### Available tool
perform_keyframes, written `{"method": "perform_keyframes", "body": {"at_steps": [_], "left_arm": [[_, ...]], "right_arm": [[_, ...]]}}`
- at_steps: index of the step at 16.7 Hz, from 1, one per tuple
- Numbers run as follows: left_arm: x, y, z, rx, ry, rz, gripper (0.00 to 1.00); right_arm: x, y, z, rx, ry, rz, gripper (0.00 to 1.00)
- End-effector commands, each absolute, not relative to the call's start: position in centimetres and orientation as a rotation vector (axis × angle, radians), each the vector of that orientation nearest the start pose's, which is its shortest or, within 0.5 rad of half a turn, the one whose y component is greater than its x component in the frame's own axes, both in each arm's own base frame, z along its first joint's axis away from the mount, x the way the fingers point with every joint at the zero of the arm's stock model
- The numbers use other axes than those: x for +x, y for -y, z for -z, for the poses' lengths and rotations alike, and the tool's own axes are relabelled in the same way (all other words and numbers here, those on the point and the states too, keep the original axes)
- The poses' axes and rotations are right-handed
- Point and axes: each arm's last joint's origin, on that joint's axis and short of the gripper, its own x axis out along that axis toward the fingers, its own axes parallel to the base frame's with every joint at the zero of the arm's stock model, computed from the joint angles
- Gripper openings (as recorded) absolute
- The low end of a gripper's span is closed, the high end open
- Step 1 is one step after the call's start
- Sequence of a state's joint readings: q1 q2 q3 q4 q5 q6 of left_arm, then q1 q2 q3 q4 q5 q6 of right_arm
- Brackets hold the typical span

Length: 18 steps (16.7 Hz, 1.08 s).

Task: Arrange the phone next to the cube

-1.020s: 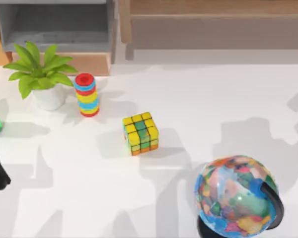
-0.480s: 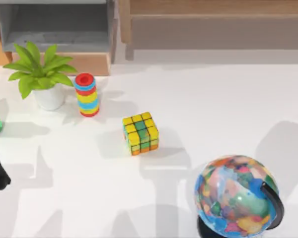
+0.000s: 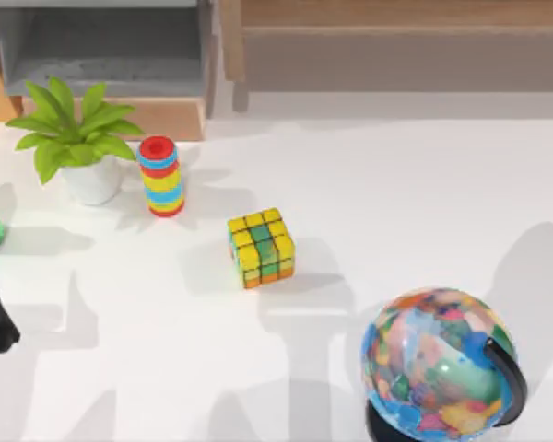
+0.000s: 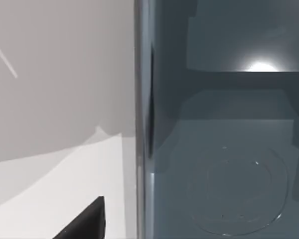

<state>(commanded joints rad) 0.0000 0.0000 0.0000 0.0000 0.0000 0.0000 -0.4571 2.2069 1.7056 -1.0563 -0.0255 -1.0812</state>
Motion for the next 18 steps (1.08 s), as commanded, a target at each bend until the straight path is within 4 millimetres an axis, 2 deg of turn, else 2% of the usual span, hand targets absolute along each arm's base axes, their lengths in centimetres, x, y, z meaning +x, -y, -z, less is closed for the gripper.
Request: {"method": "perform_keyframes", "body": {"at_steps": [2,7,11,18], "left_arm": [[10.6,0.1,-16.0,0.0,0.0,0.0,1.0],[10.6,0.1,-16.0,0.0,0.0,0.0,1.0],[10.6,0.1,-16.0,0.0,0.0,0.0,1.0],[10.6,0.1,-16.0,0.0,0.0,0.0,1.0]], "right_arm": [[38.6,18.5,-14.2,-0.481,-1.488,-0.502,1.0],[38.7,18.5,-10.9,-0.482,-1.487,-0.502,1.0],[38.6,18.5,-10.7,-0.481,-1.488,-0.502,1.0],[38.6,18.5,-10.7,-0.481,-1.488,-0.502,0.47]]}}
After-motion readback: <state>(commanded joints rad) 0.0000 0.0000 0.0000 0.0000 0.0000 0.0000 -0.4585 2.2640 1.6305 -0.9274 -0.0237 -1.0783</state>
